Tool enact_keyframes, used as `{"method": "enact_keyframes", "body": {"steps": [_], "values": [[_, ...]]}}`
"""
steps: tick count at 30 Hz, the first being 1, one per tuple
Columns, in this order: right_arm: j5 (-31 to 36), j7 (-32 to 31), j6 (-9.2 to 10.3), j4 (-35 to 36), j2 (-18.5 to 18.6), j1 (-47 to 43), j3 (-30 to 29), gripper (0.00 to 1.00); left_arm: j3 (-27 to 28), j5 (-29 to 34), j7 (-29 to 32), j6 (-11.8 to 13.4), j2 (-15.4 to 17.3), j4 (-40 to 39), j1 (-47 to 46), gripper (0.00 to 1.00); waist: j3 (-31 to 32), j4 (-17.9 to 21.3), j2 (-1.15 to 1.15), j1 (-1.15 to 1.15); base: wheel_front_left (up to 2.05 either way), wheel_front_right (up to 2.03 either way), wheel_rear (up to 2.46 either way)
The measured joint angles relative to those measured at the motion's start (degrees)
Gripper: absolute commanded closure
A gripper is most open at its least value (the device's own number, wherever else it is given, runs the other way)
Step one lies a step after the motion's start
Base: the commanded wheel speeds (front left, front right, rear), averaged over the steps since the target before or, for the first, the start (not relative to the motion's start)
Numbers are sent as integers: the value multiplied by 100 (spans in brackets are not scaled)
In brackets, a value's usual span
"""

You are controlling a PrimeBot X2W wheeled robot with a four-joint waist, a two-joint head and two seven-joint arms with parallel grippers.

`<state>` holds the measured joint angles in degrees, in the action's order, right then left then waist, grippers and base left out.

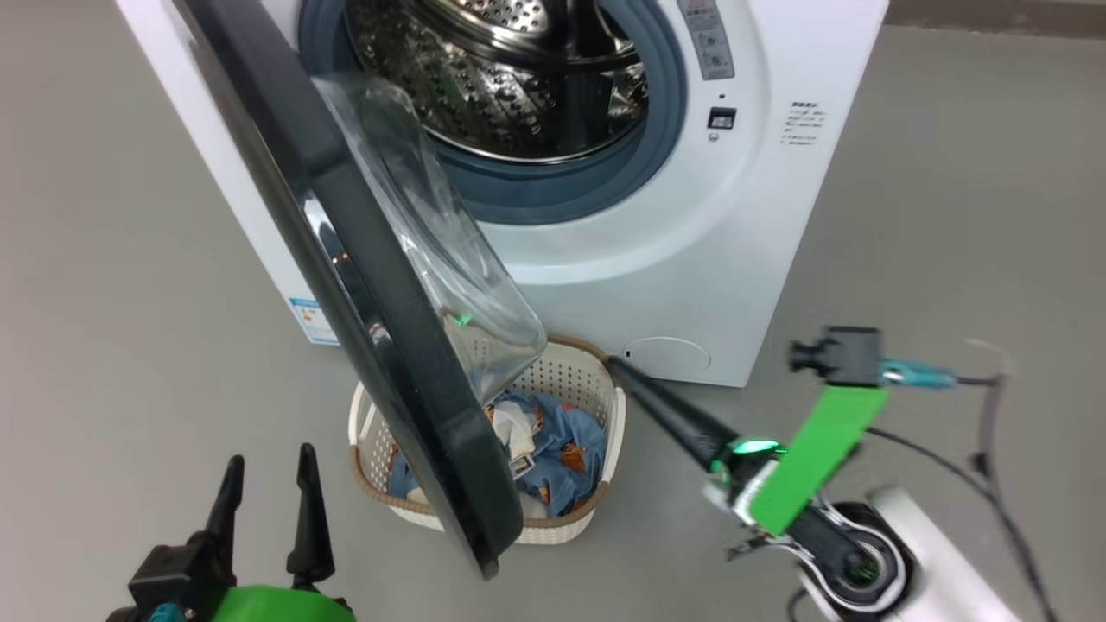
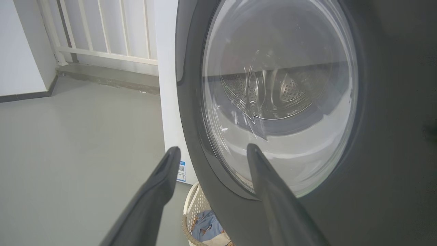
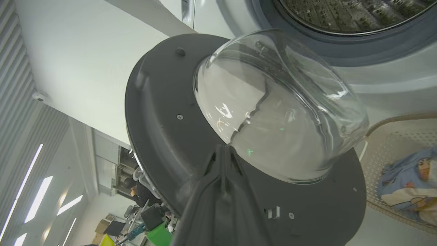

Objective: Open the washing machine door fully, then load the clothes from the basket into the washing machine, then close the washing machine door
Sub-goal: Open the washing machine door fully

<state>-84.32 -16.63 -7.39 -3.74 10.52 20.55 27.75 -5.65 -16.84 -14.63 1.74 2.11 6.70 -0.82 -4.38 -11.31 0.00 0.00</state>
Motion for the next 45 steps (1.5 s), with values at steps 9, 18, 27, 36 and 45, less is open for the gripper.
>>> {"method": "enact_keyframes", "body": {"steps": [9,18,27,36,45], "values": [[1077,2476,0,-312,1125,-314,486,0,257,0,0,30,2,-13,303,0,240,235,0,0,0,0,0],[2606,3095,0,-899,1301,-909,-939,0,544,0,0,80,4,-58,515,0,451,474,0,0,0,0,0],[5517,3095,0,-597,303,-1981,-2900,0,801,-4,0,102,4,-133,645,0,552,693,0,0,0,0,0],[6896,3095,0,-141,-167,-2535,-3687,0,975,-14,0,94,3,-213,695,0,524,830,0,0,0,0,0],[7327,3095,-1,11,-548,-2972,-4100,0,992,-13,0,92,3,-256,819,0,469,818,0,0,0,0,0]]}}
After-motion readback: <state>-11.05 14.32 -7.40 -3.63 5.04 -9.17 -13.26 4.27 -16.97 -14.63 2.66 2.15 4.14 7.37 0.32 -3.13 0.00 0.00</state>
